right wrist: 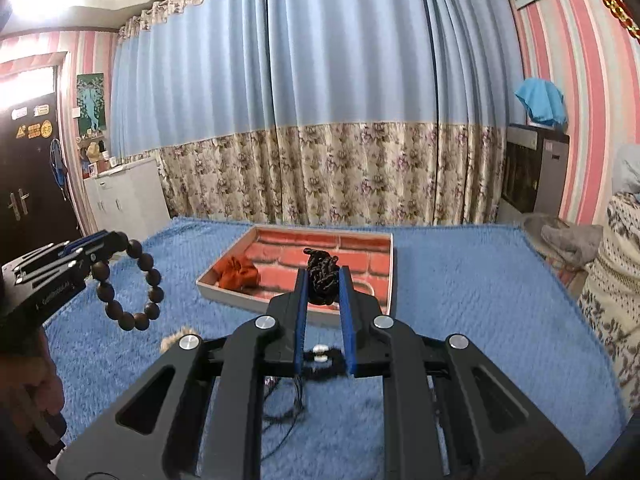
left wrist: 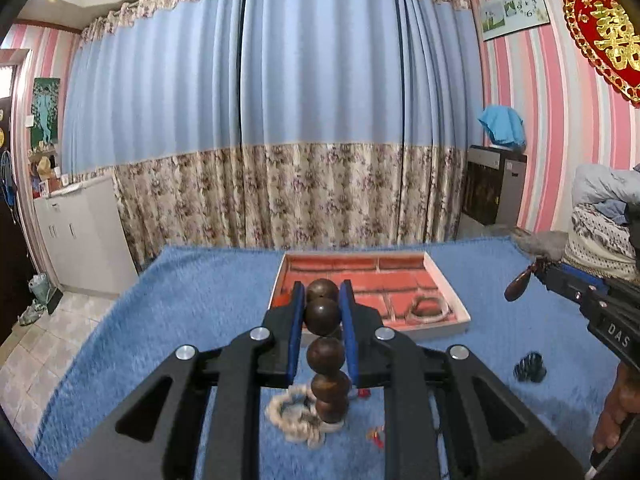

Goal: Organize jewelry
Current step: 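Carry the bead bracelet and pendant over the red tray with both tools, then open the left tool on the bracelet while the right tool releases the pendant in the tray, then move both tools back and close the left tool on the cream scrunchie, then grasp the cream scrunchie with the left tool while the right tool grasps the black braided bracelet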

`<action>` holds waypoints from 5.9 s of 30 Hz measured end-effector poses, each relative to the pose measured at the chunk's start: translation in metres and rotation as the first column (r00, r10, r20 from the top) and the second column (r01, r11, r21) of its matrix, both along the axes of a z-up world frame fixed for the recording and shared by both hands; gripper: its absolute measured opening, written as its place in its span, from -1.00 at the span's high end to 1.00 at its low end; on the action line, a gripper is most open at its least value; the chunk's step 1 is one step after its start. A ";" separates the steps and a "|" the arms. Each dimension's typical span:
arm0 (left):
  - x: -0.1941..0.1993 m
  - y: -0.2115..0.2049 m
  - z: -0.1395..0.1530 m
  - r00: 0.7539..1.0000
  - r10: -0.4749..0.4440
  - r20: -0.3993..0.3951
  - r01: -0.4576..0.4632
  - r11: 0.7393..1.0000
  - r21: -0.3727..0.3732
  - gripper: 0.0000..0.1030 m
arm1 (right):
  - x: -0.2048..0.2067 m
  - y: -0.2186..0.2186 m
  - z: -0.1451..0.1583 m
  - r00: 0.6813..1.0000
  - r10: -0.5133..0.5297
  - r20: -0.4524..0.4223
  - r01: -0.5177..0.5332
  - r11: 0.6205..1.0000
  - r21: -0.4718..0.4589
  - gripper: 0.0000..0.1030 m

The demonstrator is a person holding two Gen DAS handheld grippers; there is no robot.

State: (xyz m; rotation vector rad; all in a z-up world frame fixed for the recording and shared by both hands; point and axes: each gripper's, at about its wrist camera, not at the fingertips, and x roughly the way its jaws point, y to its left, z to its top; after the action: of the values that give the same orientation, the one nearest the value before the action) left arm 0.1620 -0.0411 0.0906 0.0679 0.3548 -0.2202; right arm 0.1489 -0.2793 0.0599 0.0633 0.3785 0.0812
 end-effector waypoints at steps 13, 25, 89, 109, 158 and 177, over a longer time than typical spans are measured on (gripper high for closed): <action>0.041 -0.012 0.020 0.998 -0.007 0.069 0.007 1.000 0.002 0.64 | 0.046 -0.001 0.008 1.000 -0.023 -0.014 0.023 1.000 -0.010 0.70; 0.124 -0.024 -0.010 1.000 -0.028 -0.009 0.028 1.000 0.005 0.64 | 0.119 -0.001 0.004 0.997 -0.060 -0.050 0.058 0.997 -0.053 0.70; 0.268 -0.012 -0.105 0.944 0.067 -0.324 -0.049 0.997 0.064 -0.36 | 0.260 -0.040 -0.075 0.941 -0.172 -0.291 0.154 0.984 -0.085 -0.26; 0.068 0.074 -0.121 0.959 0.189 -0.213 -0.188 0.982 0.026 -0.38 | 0.062 -0.014 -0.085 0.971 -0.132 -0.200 0.132 0.991 -0.015 -0.27; 0.054 0.053 -0.174 0.920 0.005 -0.391 -0.002 1.000 0.009 0.94 | 0.058 0.029 -0.160 0.922 0.016 -0.387 -0.019 1.000 -0.004 0.82; 0.014 0.045 -0.120 0.968 -0.006 -0.251 0.002 1.000 -0.018 0.94 | 0.017 0.019 -0.107 0.976 0.047 -0.214 -0.043 0.999 0.023 0.82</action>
State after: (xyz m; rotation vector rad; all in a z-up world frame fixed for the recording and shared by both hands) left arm 0.1758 0.0035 -0.0293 0.0236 0.6050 -0.2368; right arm 0.1659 -0.2608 -0.0474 0.0818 0.5952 0.1227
